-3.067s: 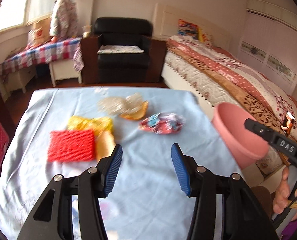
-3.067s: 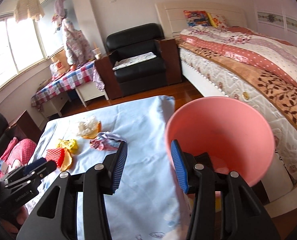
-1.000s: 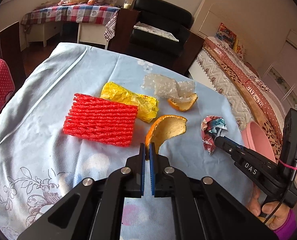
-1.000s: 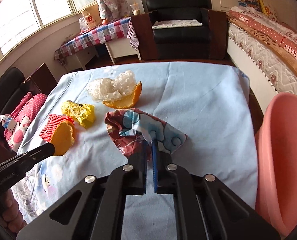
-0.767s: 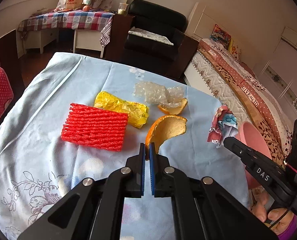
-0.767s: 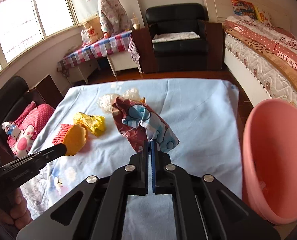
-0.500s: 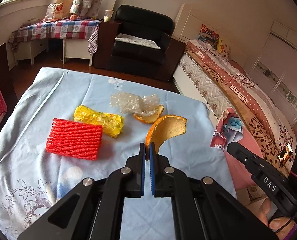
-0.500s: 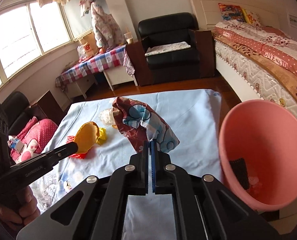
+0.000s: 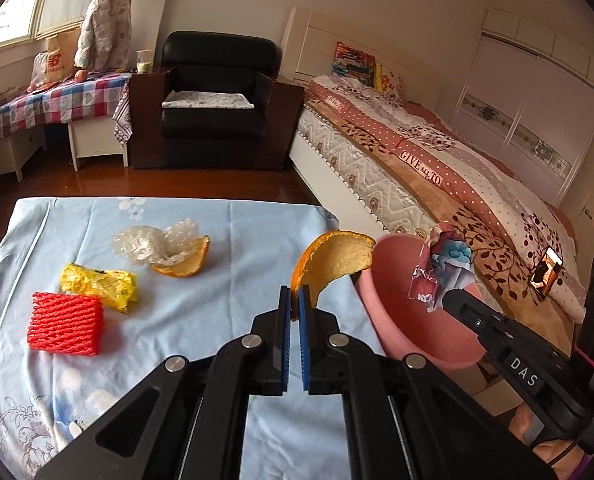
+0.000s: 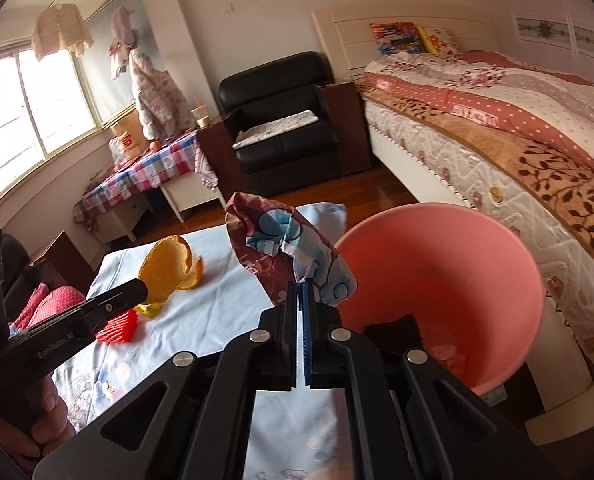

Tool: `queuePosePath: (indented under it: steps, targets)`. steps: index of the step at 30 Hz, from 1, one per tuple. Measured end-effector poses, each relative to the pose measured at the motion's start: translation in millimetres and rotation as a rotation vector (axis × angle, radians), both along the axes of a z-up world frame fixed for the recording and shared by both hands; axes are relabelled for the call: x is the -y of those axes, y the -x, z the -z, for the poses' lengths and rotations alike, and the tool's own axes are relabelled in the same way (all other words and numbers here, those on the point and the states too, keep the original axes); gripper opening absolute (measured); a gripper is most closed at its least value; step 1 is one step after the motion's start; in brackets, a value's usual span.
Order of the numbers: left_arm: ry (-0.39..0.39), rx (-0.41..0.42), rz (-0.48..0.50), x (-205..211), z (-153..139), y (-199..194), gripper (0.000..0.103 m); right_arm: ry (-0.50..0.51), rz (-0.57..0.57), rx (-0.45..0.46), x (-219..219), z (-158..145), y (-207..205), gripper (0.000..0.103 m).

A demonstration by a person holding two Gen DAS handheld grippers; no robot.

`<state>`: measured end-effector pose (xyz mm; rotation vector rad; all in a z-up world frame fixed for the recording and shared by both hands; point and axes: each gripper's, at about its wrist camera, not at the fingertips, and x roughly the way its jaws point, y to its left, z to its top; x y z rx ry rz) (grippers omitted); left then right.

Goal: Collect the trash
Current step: 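Carry the wrapper and orange peel over the pink bucket with both tools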

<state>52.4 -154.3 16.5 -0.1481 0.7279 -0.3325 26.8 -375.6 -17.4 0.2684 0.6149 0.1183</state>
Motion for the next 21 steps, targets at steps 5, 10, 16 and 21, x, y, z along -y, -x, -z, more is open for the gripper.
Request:
queuePosePath:
  steps: [5, 10, 16, 21]
  targets:
    - [-0.020, 0.020, 0.069, 36.5, -5.1, -1.9, 0.003, -0.007, 0.061, 0.001, 26.2, 0.8, 1.5, 0.003]
    - [-0.039, 0.025, 0.127, 72.3, -3.9, -4.9, 0.003, -0.009, 0.111, -0.009, 48.6, 4.9, 1.4, 0.003]
    - [-0.071, 0.024, 0.176, 109.4, 3.4, -9.1, 0.003, -0.014, 0.153, -0.034, 67.1, 14.7, -1.4, 0.003]
    - [-0.102, 0.013, 0.197, 130.7, 13.5, -15.4, 0.003, -0.015, 0.166, -0.059, 72.2, 23.2, -4.6, 0.003]
